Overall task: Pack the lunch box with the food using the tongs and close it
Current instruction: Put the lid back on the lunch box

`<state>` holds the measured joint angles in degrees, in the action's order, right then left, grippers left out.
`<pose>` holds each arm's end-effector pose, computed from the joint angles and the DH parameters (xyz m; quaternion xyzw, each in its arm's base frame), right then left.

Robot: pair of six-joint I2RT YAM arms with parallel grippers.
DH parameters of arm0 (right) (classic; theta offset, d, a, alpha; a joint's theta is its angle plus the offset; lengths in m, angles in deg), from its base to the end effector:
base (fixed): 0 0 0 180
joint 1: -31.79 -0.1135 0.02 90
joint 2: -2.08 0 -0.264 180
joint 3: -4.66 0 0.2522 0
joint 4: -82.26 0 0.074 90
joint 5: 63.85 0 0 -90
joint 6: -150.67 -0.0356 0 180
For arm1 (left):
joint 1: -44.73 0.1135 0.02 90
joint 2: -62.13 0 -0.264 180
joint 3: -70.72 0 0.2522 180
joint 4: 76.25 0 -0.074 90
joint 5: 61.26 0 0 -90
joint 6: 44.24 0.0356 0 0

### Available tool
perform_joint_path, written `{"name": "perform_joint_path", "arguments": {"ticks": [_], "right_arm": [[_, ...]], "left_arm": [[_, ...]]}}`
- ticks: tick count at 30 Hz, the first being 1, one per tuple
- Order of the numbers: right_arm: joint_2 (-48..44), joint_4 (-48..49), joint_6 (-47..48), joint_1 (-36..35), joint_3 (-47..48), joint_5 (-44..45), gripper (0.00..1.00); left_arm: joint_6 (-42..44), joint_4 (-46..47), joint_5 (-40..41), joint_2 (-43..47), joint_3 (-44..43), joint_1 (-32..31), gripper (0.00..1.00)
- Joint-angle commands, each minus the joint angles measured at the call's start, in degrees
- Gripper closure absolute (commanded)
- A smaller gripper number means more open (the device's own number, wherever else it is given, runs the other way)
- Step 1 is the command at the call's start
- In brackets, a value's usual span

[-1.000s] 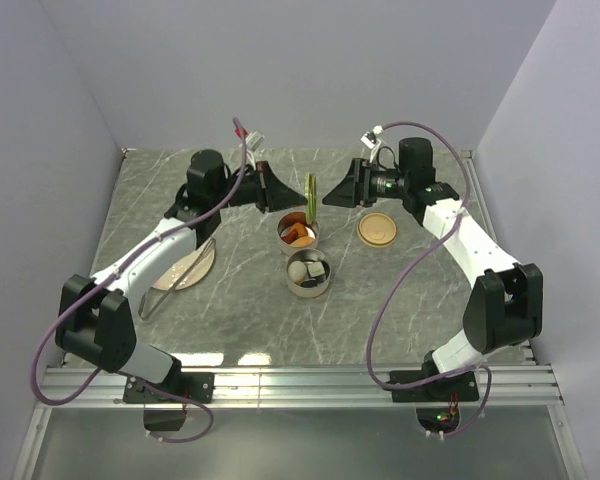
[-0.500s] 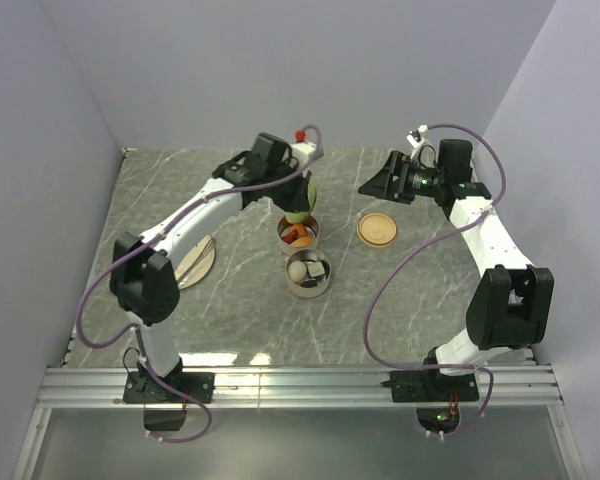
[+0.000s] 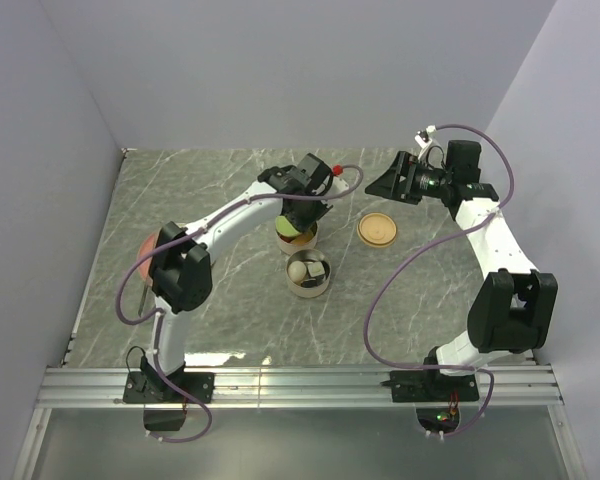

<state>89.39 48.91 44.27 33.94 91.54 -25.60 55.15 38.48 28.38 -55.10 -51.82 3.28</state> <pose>0.3404 0.0152 0.3219 -0.0750 0.8164 0.4345 0.3729 0.3347 -0.2959 0.2767 0.4153 0.8720 -0.0745 0.2482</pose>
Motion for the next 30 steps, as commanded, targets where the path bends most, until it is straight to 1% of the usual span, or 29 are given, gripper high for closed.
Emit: {"name": "perform_joint_path", "arguments": {"ticks": [1, 7, 13, 14, 16, 17, 18, 19, 20, 22, 26, 30], "right_arm": [[-2.4, 0.1, 1.1, 0.5, 0.2, -0.6, 0.09], [-1.7, -1.0, 1.8, 0.6, 0.4, -0.6, 0.08], [-1.5, -1.8, 2.5, 0.7, 0.5, -0.5, 0.08], [-1.4, -1.9, 2.7, 0.7, 0.6, -0.4, 0.08], [-1.1, -2.6, 3.2, 0.7, 1.0, -0.3, 0.08], [-0.8, -3.0, 3.6, 0.7, 1.3, -0.1, 0.08], [-0.4, -3.4, 3.7, 0.7, 1.5, -0.1, 0.08], [-0.2, -3.5, 3.8, 0.7, 1.7, 0.0, 0.08], [0.1, -3.6, 3.8, 0.7, 1.8, 0.1, 0.08], [0.6, -3.8, 3.9, 0.7, 2.0, 0.1, 0.08], [0.8, -3.9, 3.9, 0.7, 2.3, 0.1, 0.09], [0.5, -4.3, 4.4, 0.7, 2.3, 0.5, 0.09]], "left_arm": [[2.4, -2.7, 4.5, -1.0, -2.7, -0.9, 1.0], [3.7, -4.7, 5.3, -2.8, -2.7, -3.2, 1.0], [5.5, -7.3, 5.5, -5.1, -3.3, -3.7, 1.0], [5.6, -7.5, 5.6, -5.2, -3.5, -3.8, 0.98], [6.2, -7.7, 5.4, -5.0, -4.3, -4.1, 0.91], [6.1, -7.8, 5.2, -4.9, -4.6, -4.2, 0.82], [6.2, -8.0, 5.2, -4.8, -5.6, -4.3, 0.76], [6.3, -8.4, 5.1, -4.7, -6.2, -4.3, 0.66], [6.3, -8.9, 4.9, -4.6, -6.9, -4.3, 0.62], [6.3, -9.5, 4.7, -4.2, -9.2, -4.3, 0.57], [6.2, -6.9, 4.4, -1.3, -10.5, -4.1, 0.55], [4.8, -2.6, 0.9, 2.7, -5.9, -2.3, 0.52]]}}
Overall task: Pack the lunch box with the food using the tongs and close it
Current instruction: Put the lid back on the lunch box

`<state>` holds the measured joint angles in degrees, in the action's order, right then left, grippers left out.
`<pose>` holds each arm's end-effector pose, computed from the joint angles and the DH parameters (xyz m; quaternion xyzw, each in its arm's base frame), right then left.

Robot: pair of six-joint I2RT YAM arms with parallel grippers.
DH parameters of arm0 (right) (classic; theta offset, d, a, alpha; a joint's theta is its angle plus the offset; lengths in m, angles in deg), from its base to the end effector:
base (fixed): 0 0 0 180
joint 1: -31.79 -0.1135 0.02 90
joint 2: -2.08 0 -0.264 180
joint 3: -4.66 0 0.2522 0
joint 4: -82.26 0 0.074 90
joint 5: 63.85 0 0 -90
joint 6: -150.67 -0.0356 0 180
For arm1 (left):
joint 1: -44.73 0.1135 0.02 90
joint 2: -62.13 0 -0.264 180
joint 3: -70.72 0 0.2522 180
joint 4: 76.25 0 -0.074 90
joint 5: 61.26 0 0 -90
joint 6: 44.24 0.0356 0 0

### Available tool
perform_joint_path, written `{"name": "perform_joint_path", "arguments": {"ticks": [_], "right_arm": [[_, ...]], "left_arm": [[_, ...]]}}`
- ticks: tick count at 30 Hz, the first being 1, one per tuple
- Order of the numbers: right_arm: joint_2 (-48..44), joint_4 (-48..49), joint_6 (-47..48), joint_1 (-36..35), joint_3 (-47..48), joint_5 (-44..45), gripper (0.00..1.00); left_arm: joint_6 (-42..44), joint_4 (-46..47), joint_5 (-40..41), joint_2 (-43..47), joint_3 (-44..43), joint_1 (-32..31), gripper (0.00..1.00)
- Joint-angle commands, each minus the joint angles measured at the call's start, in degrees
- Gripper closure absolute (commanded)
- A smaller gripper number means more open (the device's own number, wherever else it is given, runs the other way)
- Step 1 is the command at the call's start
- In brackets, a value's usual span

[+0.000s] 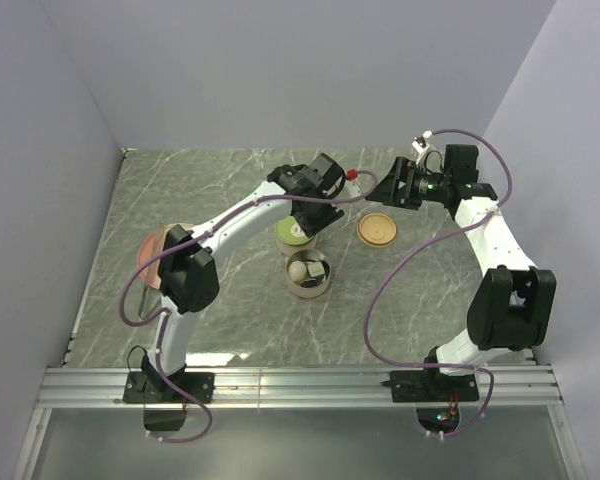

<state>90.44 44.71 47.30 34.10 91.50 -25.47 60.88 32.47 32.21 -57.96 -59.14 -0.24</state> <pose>0.3400 0.0142 0.3101 -0.0746 0.8307 0.4286 0.3474 0.3221 -0.3187 0.2884 0.4786 0.8424 -0.0350 0.2452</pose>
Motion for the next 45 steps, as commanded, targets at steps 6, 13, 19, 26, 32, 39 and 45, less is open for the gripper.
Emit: {"name": "perform_joint_path", "arguments": {"ticks": [6, 13, 19, 26, 32, 39, 45], "right_arm": [[-1.0, -0.5, 1.7, 0.5, 2.4, 1.0, 0.09], [-1.0, -1.2, 2.2, 0.5, 2.6, 0.9, 0.09], [-0.9, -1.7, 3.0, 0.5, 2.2, 1.3, 0.09], [-0.9, -1.6, 3.2, 0.5, 1.7, 1.3, 0.09], [-1.1, -2.0, 3.9, 0.6, 1.4, 1.8, 0.09], [-1.0, -2.9, 4.9, 0.7, 1.4, 1.7, 0.09], [-0.3, -5.6, 8.1, 0.9, 2.4, 3.4, 0.09]], "left_arm": [[-5.8, 7.2, -9.0, 5.0, 3.9, 6.1, 0.5], [-5.9, 10.1, -10.5, 2.6, 4.5, 7.0, 0.51], [-6.0, 12.4, -10.4, 1.3, 7.9, 7.0, 0.5], [-5.4, 15.2, -8.4, -0.2, 12.7, 6.9, 0.49], [-4.6, 14.7, -8.0, -2.9, 14.2, 6.8, 0.48], [-4.2, 12.9, -10.8, -4.2, 15.0, 6.8, 0.48], [-3.6, 9.9, -12.1, -2.6, 12.5, 7.0, 0.46]]}}
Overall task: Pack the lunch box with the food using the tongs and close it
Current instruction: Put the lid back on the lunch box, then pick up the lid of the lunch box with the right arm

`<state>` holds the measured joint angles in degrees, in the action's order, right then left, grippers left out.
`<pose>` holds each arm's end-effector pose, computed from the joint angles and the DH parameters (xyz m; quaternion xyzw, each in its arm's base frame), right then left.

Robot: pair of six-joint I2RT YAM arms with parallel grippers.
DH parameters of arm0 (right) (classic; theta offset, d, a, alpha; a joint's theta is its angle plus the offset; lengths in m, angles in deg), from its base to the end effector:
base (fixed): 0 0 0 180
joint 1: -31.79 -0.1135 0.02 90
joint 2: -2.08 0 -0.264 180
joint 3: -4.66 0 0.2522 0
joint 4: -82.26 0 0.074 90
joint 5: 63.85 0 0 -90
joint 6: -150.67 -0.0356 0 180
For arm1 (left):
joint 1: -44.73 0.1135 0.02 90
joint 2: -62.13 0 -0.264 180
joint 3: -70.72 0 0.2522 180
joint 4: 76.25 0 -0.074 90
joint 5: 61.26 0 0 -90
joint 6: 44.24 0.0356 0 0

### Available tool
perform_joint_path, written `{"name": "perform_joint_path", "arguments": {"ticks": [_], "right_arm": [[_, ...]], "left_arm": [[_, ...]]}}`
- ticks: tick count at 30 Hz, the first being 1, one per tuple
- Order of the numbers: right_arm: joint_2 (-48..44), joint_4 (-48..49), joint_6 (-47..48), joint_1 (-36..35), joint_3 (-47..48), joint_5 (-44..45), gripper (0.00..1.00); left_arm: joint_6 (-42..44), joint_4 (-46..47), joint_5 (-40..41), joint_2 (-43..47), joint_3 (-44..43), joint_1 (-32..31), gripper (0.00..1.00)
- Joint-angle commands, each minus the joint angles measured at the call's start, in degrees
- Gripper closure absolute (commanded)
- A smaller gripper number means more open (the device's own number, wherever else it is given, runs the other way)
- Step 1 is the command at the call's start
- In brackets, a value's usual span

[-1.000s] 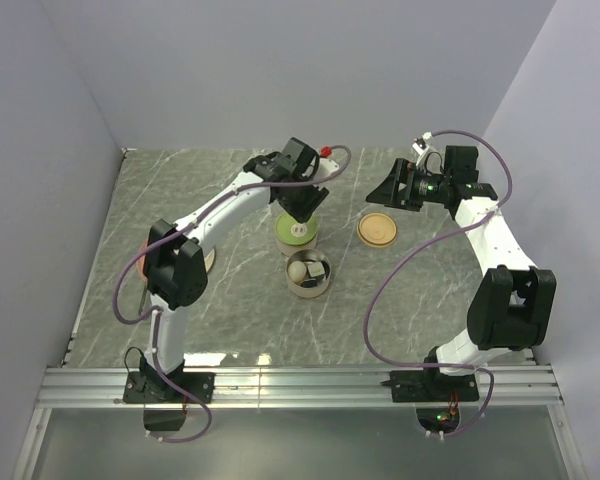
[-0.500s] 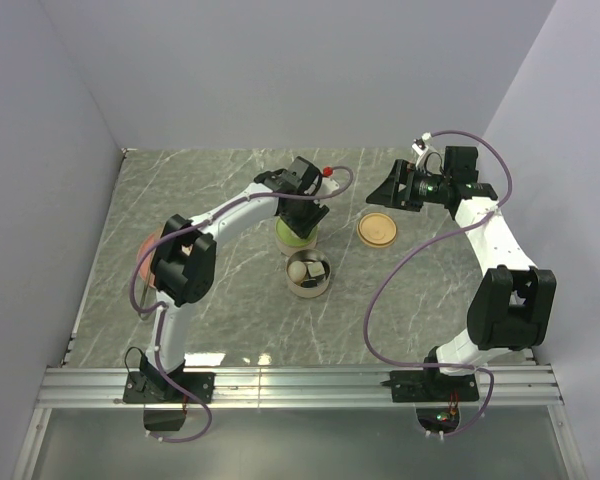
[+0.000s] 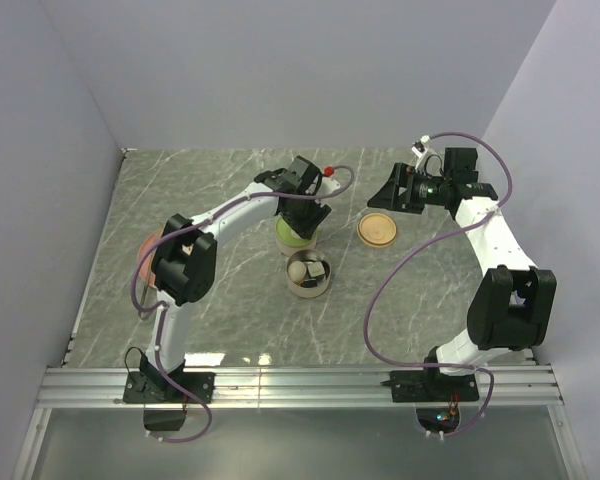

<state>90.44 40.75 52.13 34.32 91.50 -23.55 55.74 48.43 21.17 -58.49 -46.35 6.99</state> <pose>0.3364 0.0123 0.3045 -0.0864 0.8445 0.4039 0.3409 0.3630 -0.2869 0.2315 0.4050 0.8719 -0.1260 0.2447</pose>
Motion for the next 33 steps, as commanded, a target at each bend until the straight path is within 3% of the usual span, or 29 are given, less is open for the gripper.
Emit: {"name": "perform_joint_path", "arguments": {"ticks": [1, 5, 6, 12, 14, 19, 23, 28, 33], "right_arm": [[-0.1, -2.3, 4.4, 0.6, 3.2, 2.2, 0.09], [0.6, -9.1, 12.1, 0.6, 6.4, 8.5, 0.12], [0.8, -10.2, 14.7, 0.6, 7.2, 12.0, 0.12], [4.4, -13.5, 19.6, 0.6, 12.1, 24.6, 0.21], [6.6, -14.7, 20.2, 0.6, 13.8, 28.7, 0.33], [13.8, -15.2, 20.8, 0.1, 18.1, 32.1, 0.49], [17.9, -13.3, 21.1, -1.1, 17.1, 35.1, 0.52], [22.7, -10.3, 21.1, -1.7, 15.8, 38.2, 0.57], [25.6, -8.6, 21.2, -1.8, 15.1, 38.8, 0.58]], "left_arm": [[2.0, -6.4, -0.9, -1.5, -2.1, -0.2, 0.46], [5.0, -8.6, -0.1, 3.3, -9.1, -0.2, 0.38], [5.2, -9.1, -0.1, 4.1, -10.4, -0.2, 0.32], [6.3, -8.0, -2.0, 11.0, -14.9, -0.2, 0.27], [5.8, -7.6, -4.0, 13.6, -13.4, -0.2, 0.25], [4.4, -7.0, -8.2, 17.3, -7.9, -0.1, 0.25], [1.8, -3.4, -10.4, 21.0, -3.0, 1.6, 0.14], [-2.2, -1.5, -20.0, 22.0, -1.8, 7.2, 0.11], [-4.5, 1.5, -22.7, 23.2, 1.1, 9.7, 0.11]]}}
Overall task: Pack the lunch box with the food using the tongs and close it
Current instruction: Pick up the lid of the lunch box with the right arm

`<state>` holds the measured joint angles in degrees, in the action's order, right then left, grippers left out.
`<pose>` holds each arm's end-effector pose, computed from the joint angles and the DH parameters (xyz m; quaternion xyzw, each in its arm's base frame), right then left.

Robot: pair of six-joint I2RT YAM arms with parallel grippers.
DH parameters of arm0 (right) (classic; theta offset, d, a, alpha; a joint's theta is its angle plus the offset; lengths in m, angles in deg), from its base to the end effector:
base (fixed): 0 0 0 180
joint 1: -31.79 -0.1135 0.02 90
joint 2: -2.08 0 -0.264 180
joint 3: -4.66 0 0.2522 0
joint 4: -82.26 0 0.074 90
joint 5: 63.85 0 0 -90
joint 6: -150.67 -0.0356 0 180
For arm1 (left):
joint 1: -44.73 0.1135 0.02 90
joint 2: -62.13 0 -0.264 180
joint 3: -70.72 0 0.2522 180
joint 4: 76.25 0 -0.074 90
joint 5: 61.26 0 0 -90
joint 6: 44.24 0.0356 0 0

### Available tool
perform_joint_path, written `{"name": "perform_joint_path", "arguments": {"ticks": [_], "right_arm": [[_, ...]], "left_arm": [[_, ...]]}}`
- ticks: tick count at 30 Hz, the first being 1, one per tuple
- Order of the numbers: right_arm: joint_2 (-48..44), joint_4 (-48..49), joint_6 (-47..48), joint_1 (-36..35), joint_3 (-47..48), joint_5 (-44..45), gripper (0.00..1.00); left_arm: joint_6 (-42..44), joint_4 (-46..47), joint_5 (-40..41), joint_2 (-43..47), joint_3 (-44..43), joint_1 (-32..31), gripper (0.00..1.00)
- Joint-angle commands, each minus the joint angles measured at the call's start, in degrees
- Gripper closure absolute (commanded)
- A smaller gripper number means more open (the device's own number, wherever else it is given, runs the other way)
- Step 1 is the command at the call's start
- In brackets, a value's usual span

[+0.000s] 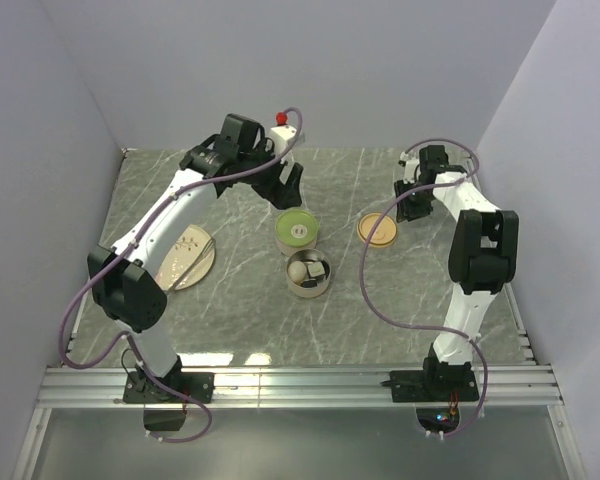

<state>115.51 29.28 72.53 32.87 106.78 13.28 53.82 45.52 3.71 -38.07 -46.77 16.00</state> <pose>0.4195 0.0000 0.2083 -0.1158 0.9622 0.0837 0.2320 0.3328 -0.1996 0.3787 0.3656 0.8144 -0.2667 0.3634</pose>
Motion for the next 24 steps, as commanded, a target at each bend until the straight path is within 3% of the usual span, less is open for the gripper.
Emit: {"name": "perform_joint_path", "arguments": {"ticks": [1, 10, 24], "right_arm": [[0.8, 3.0, 0.7, -0.6, -0.4, 2.0, 0.58], [3.6, 3.1, 0.3, -0.8, 0.9, 1.3, 0.58], [4.6, 3.8, -0.2, -2.7, 0.6, 1.5, 0.58]], "left_arm": [[-2.9, 5.2, -5.5, 3.3, 3.3, 1.3, 0.11], [-4.4, 8.3, -6.3, 5.6, 8.5, 2.0, 0.12], [-4.9, 7.9, -7.5, 4.0, 7.3, 2.1, 0.12]]}}
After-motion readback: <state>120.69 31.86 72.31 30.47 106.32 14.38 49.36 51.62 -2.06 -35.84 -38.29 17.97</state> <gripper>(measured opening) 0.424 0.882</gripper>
